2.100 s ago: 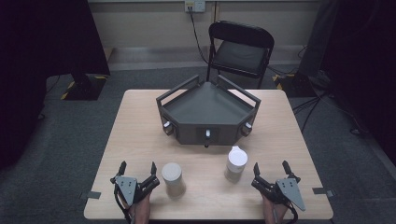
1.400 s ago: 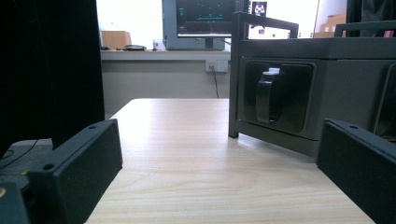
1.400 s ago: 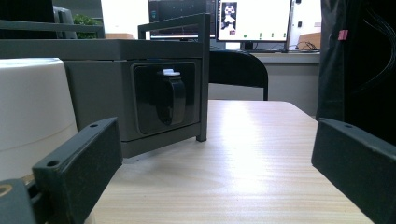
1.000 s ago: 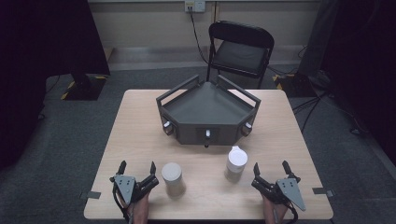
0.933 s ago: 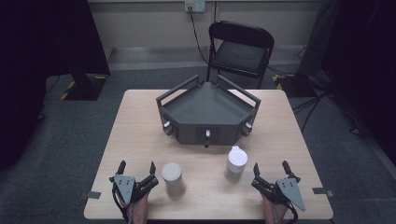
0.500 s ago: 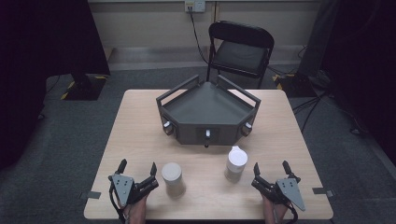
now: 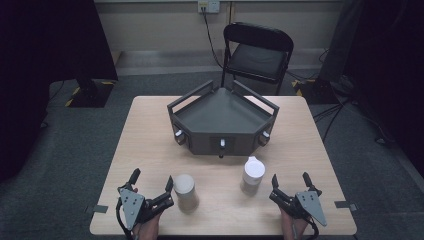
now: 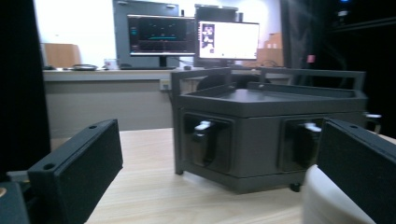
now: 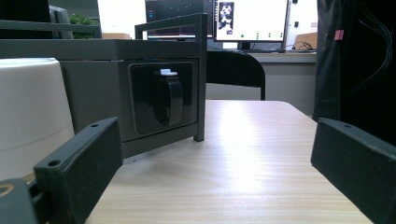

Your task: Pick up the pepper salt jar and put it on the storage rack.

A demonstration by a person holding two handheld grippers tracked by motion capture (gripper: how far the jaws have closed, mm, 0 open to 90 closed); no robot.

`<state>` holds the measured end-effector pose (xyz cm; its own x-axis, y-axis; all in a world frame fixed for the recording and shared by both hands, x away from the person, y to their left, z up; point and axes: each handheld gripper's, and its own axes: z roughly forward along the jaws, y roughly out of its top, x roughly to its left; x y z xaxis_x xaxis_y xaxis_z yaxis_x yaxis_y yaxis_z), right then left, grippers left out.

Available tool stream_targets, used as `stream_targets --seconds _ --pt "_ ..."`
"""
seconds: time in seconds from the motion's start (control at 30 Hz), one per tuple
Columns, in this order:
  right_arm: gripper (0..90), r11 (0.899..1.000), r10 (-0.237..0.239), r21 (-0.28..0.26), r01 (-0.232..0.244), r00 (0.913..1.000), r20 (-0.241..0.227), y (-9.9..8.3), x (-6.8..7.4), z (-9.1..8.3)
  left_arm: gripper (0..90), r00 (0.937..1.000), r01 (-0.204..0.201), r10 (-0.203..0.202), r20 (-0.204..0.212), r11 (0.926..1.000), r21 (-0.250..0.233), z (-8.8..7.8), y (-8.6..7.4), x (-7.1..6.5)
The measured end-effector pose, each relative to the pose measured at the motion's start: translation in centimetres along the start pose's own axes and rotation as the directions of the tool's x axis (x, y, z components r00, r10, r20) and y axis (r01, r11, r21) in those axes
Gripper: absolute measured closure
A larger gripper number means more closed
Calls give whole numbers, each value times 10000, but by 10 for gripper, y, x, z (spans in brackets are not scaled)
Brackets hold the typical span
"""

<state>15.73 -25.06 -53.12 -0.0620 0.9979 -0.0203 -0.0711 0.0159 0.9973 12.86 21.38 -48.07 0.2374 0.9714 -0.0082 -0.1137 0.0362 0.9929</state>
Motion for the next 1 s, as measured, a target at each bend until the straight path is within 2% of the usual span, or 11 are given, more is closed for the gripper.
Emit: stream_targets --seconds 0.2,0.3,0.33,0.47,0.63,0.8,1.0 --pt "12 10000 1 0 -1 10000 -1 0 0 0 0 9989 16 -10 460 9999 -138 -2 6 -3" --pt "12 10000 2 0 -2 10000 0 0 0 0 0 9963 25 -12 857 9999 -151 -2 10 -3" --pt "12 10000 2 0 -2 10000 0 0 0 0 0 9963 25 -12 857 9999 -151 -2 10 -3" --pt "12 10000 1 0 -1 10000 -7 0 0 0 0 9917 56 -38 1287 9999 -137 -2 12 -4" --pt "12 10000 1 0 -1 10000 -8 0 0 0 10 9900 82 -34 1407 9994 -332 -3 9 -13" --pt "12 10000 0 0 0 10000 -8 0 0 0 11 9858 -12 37 1680 9999 -145 -1 8 -16" --pt "12 10000 -1 1 1 10000 -7 0 0 0 34 9777 -280 200 2090 9990 352 3 6 -20"
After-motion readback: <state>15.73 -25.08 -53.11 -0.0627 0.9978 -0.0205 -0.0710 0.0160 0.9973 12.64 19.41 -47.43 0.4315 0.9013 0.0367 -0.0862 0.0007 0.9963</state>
